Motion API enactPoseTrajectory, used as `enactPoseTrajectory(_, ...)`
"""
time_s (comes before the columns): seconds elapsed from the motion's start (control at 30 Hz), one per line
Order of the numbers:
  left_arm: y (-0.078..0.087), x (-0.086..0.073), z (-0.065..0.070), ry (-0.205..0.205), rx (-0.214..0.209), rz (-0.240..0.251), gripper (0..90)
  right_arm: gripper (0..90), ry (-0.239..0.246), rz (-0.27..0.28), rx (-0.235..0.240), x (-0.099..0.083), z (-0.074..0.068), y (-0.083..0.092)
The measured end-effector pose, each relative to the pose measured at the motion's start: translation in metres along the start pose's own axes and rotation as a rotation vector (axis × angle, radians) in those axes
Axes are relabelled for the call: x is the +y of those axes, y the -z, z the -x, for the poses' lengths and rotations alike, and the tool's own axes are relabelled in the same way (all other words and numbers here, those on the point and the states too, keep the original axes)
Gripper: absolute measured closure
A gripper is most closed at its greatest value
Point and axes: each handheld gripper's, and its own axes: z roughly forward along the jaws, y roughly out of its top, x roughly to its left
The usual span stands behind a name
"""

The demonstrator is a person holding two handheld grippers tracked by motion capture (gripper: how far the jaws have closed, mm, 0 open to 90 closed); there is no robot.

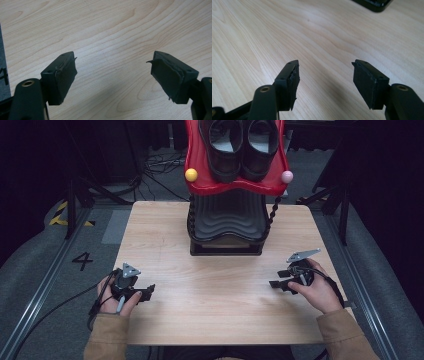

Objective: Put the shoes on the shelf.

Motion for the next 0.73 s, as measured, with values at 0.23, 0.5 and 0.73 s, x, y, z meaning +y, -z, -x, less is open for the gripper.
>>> enactPoseTrajectory(0.23,-0.003,0.000,-0.001,0.006,-0.003,-0.014,20.2,38.8,-0.007,-0.044,-0.003,-0.012,0.003,-0.008)
enactPoseTrajectory(0.5,-0.009,-0.002,-0.002,0.006,-0.017,-0.060,18.6,39.5,0.037,0.001,-0.031,-0.014,-0.001,-0.010)
enactPoseTrajectory(0.73,-0.010,-0.003,-0.004,0.006,-0.021,-0.053,17.6,39.4,0.029,0.011,-0.037,-0.015,0.001,-0.011)
